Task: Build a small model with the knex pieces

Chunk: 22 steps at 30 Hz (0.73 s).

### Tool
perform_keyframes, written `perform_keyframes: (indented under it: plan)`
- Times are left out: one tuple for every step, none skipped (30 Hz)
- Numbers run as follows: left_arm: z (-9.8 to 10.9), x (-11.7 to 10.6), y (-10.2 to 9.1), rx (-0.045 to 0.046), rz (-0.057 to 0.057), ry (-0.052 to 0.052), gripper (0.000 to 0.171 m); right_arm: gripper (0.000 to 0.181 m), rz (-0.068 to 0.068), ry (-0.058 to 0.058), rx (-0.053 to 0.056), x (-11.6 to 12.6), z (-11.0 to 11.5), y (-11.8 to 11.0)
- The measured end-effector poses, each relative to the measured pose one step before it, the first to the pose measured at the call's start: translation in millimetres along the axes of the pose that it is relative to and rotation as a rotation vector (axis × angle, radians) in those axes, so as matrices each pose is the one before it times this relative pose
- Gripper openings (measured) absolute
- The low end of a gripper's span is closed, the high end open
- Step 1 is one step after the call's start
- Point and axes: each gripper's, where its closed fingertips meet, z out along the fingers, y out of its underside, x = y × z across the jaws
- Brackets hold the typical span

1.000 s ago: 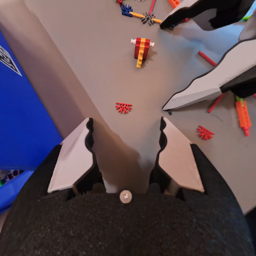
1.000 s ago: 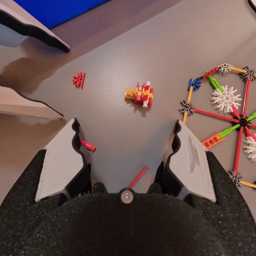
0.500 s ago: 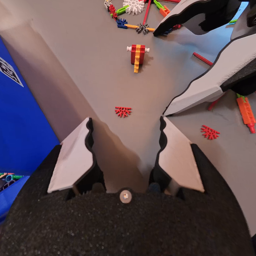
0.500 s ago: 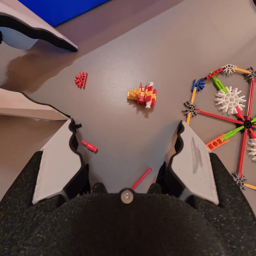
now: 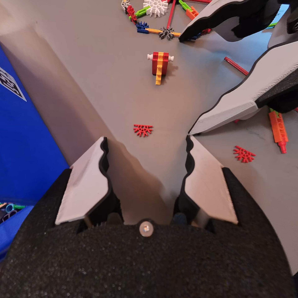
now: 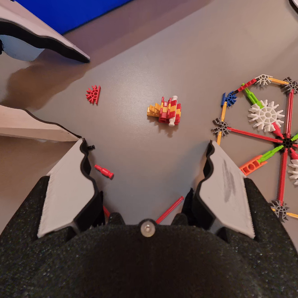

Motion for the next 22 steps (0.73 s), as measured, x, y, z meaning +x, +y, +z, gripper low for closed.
perform_keyframes:
  plan:
    - [-0.17,-0.11,0.01,0.00017,0.0005,-0.0014,0.096,0.141,0.0006,-0.0006,0.0007,0.01,0.12,-0.02]
    - [0.00,-0.09,0.00,0.00007,0.0007,-0.0013,0.096,0.141,-0.0005,-0.0004,-0.0012,0.00,0.01,0.07]
    - [0.05,0.16,-0.09,0.00061,-0.0008,0.0017,0.096,0.141,-0.0003,0.0000,-0.0015,-0.02,0.04,0.05]
    - [0.29,0.28,-0.20,-0.00088,-0.0022,0.0057,0.095,0.141,0.0006,-0.0003,0.0012,-0.02,0.11,-0.05]
    - [0.26,-0.12,-0.21,-0.00059,0.0004,-0.0008,0.096,0.141,0.0005,0.0028,0.0037,0.21,-0.24,-0.12]
    - [0.33,-0.01,-0.20,0.00019,-0.0003,-0.0009,0.096,0.141,0.0030,0.0007,0.0020,0.26,-0.17,0.07]
    - [-0.01,0.07,-0.15,0.00021,0.0001,0.0000,0.096,0.141,0.0008,-0.0002,0.0020,0.10,0.06,-0.03]
    - [-0.05,-0.08,0.05,-0.00004,0.0000,0.0000,0.096,0.141,-0.0004,0.0008,0.0012,-0.01,0.00,-0.08]
    - [-0.03,-0.03,0.00,0.00040,0.0003,-0.0005,0.096,0.141,-0.0002,0.0021,0.0000,0.07,-0.13,0.13]
    - [0.05,-0.04,-0.06,0.00011,0.0005,-0.0005,0.096,0.141,0.0015,0.0012,-0.0004,0.20,0.11,0.20]
    - [-0.05,-0.03,0.11,-0.00080,-0.0004,0.0006,0.096,0.141,0.0007,-0.0007,0.0003,-0.01,0.08,0.04]
    - [0.01,0.01,0.08,-0.00130,0.0003,0.0001,0.096,0.141,0.0000,-0.0003,-0.0003,0.03,0.09,0.07]
    - [-0.05,0.03,0.10,-0.00071,0.0004,0.0004,0.096,0.142,0.0013,-0.0027,-0.0016,-0.16,0.21,0.18]
    - [-0.05,0.02,0.00,0.00072,0.0001,0.0003,0.096,0.142,0.0006,-0.0054,-0.0017,-0.53,0.35,0.02]
    - [-0.13,-0.07,0.05,0.00104,0.0003,-0.0002,0.095,0.142,-0.0008,-0.0032,-0.0005,-0.27,0.37,-0.22]
    - [-0.20,-0.09,0.07,0.00166,0.0009,-0.0009,0.095,0.143,-0.0004,-0.0009,-0.0002,-0.14,0.21,-0.07]
    - [-0.23,-0.17,0.06,0.00022,0.0013,-0.0030,0.096,0.143,-0.0005,-0.0003,0.0001,-0.07,0.13,0.00]
    - [0.01,-0.20,-0.03,0.00020,0.0003,-0.0013,0.096,0.143,-0.0008,0.0012,0.0007,0.00,0.02,-0.07]
    - [-0.03,0.05,0.01,0.00033,0.0000,-0.0001,0.096,0.143,-0.0020,0.0035,0.0023,-1.82,1.40,-0.53]
    - [-0.04,-0.05,0.02,0.00019,0.0003,-0.0007,0.096,0.143,-0.0004,0.0010,-0.0004,-0.27,0.41,-0.29]
    - [0.00,-0.04,-0.02,0.00020,0.0008,-0.0009,0.096,0.143,0.0000,-0.0011,-0.0024,1.04,-1.78,0.19]
    - [0.04,0.06,0.14,-0.00052,-0.0008,0.0011,0.096,0.143,-0.0001,0.0020,-0.0002,0.33,-0.38,-0.01]
